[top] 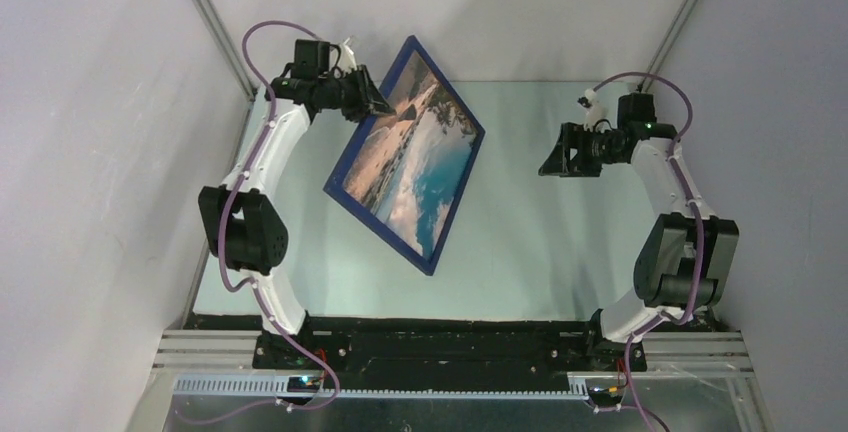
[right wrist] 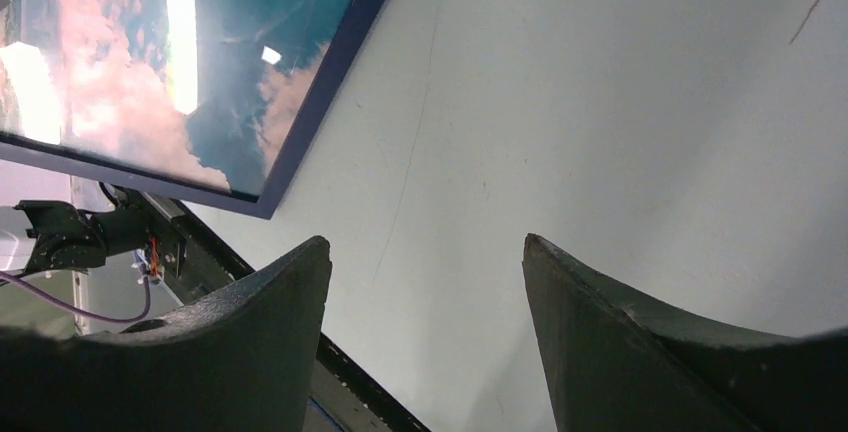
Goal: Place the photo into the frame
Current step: Turn over the photo frame at the center of the board.
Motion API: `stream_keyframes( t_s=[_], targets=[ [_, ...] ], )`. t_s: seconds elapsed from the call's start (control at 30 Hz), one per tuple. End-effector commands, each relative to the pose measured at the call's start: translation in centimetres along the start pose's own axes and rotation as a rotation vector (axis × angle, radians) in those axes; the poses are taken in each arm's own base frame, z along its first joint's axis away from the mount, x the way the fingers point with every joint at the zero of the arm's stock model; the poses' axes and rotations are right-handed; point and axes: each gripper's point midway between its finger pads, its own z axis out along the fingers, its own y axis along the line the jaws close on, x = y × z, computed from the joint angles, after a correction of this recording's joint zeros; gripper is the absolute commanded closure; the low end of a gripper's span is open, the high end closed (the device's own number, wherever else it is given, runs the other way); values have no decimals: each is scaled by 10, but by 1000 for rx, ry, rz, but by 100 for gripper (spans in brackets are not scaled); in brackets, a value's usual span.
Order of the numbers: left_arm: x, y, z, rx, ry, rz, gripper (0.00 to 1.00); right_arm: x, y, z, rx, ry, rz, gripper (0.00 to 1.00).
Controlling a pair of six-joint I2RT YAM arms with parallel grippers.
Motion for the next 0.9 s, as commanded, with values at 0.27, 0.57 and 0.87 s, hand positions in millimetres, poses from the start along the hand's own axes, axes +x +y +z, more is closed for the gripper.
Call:
stream_keyframes(
  t_s=[0.27,0.57,0.87],
  targets=[
    [32,36,14,30,4,-87,74,2,-9,64,-54,-45,100,25],
    [66,70,59,88,71,-176,71,24,-20,116,-20,41,155,25],
    [92,86,90,143,91,-225,58,43,-36,134,-14,99,212,25]
  ],
)
